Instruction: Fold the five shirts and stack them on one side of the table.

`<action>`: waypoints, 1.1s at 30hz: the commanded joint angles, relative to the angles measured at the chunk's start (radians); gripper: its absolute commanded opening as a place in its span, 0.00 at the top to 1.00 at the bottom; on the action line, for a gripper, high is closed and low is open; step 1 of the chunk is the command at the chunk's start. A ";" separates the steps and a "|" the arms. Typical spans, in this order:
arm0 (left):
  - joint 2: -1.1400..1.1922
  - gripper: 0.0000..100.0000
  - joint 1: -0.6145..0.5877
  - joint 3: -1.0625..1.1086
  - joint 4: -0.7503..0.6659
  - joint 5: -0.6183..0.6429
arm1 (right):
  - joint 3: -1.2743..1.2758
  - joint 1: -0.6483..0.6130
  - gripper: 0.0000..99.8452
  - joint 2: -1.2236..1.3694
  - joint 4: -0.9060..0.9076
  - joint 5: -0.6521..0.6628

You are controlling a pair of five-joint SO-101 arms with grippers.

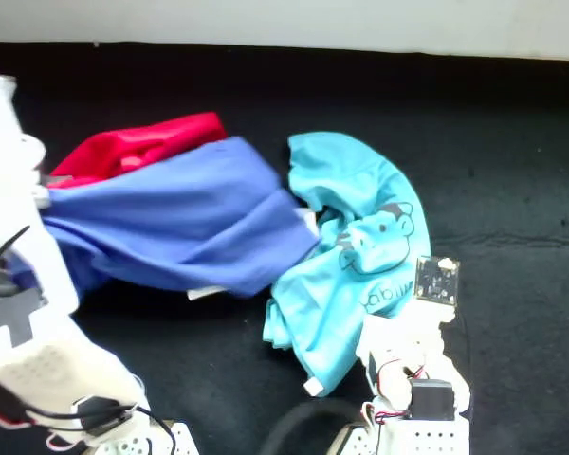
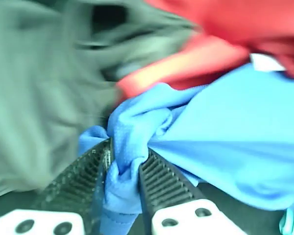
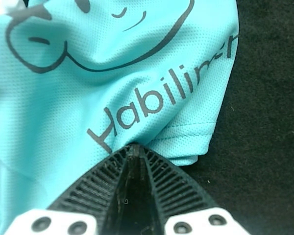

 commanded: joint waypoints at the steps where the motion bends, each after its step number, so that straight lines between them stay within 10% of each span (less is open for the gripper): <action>1: -0.067 0.99 -0.160 -0.171 0.008 -0.002 | 0.127 0.010 0.99 -0.004 -0.016 0.000; 16: -0.076 0.99 -0.518 -0.278 -0.163 0.012 | 0.127 0.010 0.99 -0.004 -0.016 0.000; 33: -0.073 0.77 -0.260 -0.582 0.098 0.141 | 0.127 0.010 0.99 -0.004 -0.016 0.000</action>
